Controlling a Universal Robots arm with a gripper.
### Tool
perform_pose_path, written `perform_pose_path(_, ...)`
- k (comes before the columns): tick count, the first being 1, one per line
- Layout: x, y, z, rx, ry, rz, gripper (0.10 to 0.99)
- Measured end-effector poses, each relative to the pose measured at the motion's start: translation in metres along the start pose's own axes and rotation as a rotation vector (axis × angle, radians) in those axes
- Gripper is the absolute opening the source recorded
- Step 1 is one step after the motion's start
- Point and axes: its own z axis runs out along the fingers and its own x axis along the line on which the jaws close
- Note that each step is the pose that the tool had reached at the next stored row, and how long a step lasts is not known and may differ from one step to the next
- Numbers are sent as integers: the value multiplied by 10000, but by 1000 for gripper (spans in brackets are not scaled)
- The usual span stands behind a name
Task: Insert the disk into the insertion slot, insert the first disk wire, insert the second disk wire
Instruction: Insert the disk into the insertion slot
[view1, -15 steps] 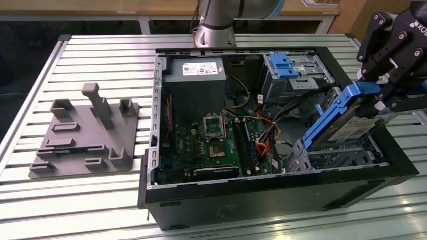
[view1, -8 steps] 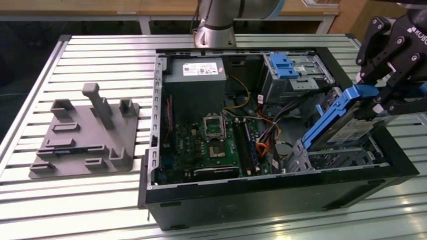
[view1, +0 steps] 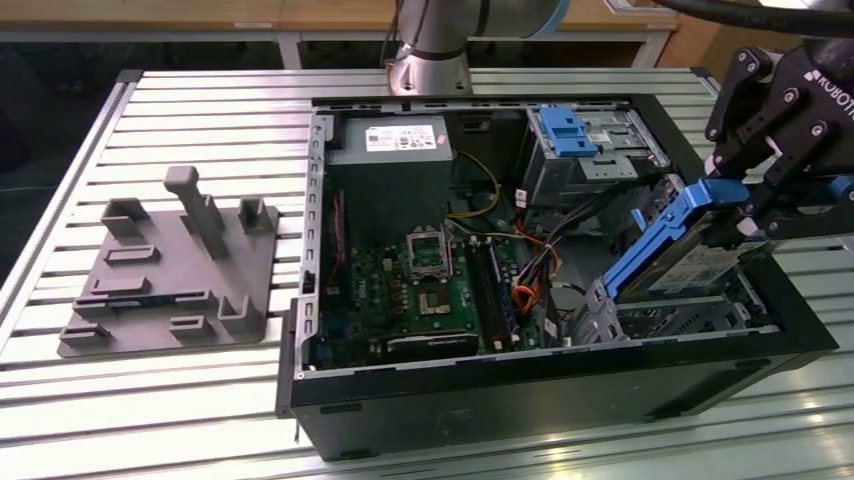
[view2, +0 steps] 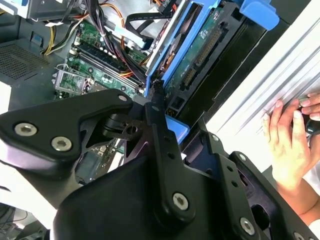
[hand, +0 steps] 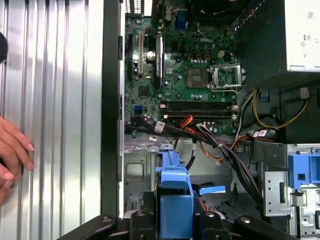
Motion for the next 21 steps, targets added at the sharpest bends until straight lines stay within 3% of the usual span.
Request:
perform_pose_path(15,23,-26,249,-1,7,0,373)
perform_pose_path(17,23,-27,249,-2,6,-3,494)
perform_pose_path(19,24,-26,249,-2,8,-7,494)
perform_pose_path(20,23,-27,250,-2,6,-10,557)
perform_pose_path(21,23,-27,249,-2,6,-11,557)
